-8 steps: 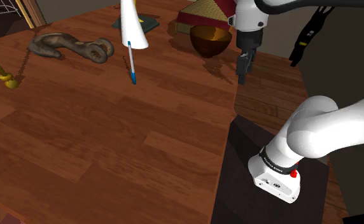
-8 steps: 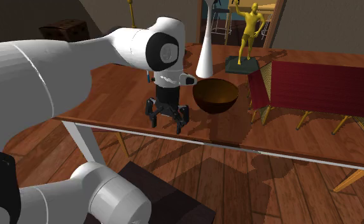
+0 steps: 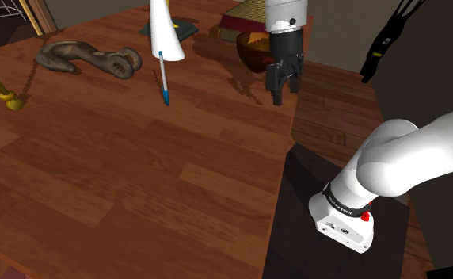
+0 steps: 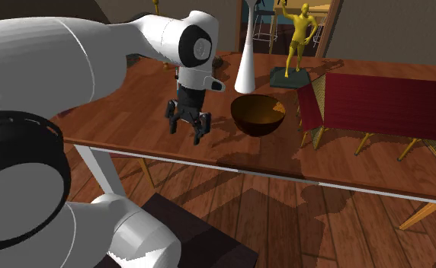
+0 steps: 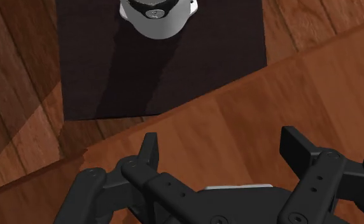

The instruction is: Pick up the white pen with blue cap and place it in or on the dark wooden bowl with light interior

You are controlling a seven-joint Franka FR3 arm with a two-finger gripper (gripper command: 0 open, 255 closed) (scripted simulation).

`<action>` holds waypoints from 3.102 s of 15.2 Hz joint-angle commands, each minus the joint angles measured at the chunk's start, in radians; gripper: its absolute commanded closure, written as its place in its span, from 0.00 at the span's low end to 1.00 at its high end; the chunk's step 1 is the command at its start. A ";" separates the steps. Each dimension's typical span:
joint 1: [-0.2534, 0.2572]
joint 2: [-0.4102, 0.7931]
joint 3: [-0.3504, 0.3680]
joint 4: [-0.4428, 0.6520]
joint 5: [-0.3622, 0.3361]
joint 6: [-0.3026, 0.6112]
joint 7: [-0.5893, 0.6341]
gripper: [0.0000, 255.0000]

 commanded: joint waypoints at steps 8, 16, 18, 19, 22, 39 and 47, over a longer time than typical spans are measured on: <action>-0.018 0.312 0.083 0.289 0.224 -0.051 0.388 0.00; -0.016 0.603 0.108 0.578 0.381 -0.047 0.713 0.00; -0.014 0.677 0.108 0.655 0.416 -0.042 0.790 0.00; -0.012 0.714 0.107 0.695 0.433 -0.040 0.827 0.00; -0.008 0.825 0.103 0.817 0.482 -0.031 0.938 0.00; 0.020 0.850 0.113 0.763 0.525 0.073 0.987 0.00; 0.021 0.853 0.114 0.764 0.525 0.076 0.988 1.00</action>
